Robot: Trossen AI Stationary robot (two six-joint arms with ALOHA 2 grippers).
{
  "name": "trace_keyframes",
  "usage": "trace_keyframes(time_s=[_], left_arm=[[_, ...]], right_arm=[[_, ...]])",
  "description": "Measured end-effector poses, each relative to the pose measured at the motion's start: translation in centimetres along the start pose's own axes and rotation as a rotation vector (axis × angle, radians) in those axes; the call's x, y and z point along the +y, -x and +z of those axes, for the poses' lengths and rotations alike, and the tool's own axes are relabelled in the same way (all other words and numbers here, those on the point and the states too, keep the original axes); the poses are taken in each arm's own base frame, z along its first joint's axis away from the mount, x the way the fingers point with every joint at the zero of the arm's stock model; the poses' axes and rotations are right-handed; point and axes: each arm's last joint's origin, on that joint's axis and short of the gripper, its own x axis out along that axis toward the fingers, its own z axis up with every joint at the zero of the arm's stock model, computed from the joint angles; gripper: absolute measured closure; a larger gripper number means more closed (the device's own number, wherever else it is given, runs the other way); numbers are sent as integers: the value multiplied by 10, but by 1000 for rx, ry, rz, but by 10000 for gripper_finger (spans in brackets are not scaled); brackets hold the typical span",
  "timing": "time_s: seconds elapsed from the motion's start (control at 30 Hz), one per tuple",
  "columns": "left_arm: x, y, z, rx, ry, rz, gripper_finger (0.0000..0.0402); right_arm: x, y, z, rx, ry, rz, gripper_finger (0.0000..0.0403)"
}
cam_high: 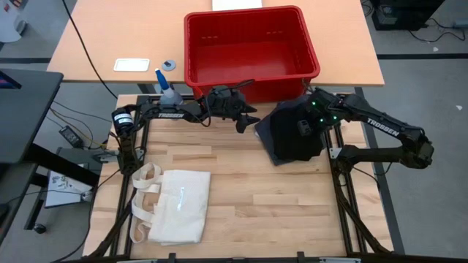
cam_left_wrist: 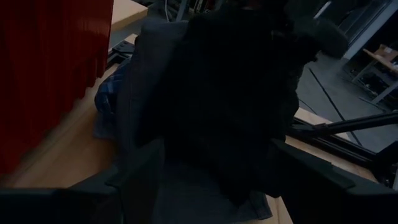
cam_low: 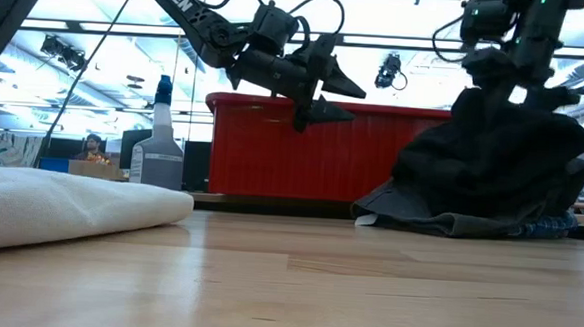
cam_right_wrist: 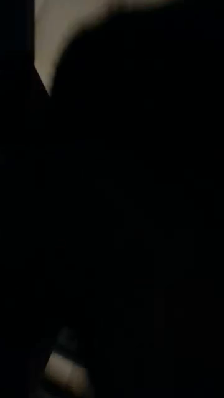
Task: Fold laundry
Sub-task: Put the folded black pants into the red bin
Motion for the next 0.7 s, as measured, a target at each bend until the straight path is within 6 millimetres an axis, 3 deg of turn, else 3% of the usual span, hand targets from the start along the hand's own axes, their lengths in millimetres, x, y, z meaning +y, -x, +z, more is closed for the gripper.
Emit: trace_keyframes(time_s=[0.43, 0.7], left_arm=[[-5, 6, 8, -13, 16, -31, 113], [-19, 48, 45, -67, -26, 22, 113]], right_arm=[[8, 55, 8, -163, 56, -42, 105], [1, 98, -1, -421, 114, 56, 106]])
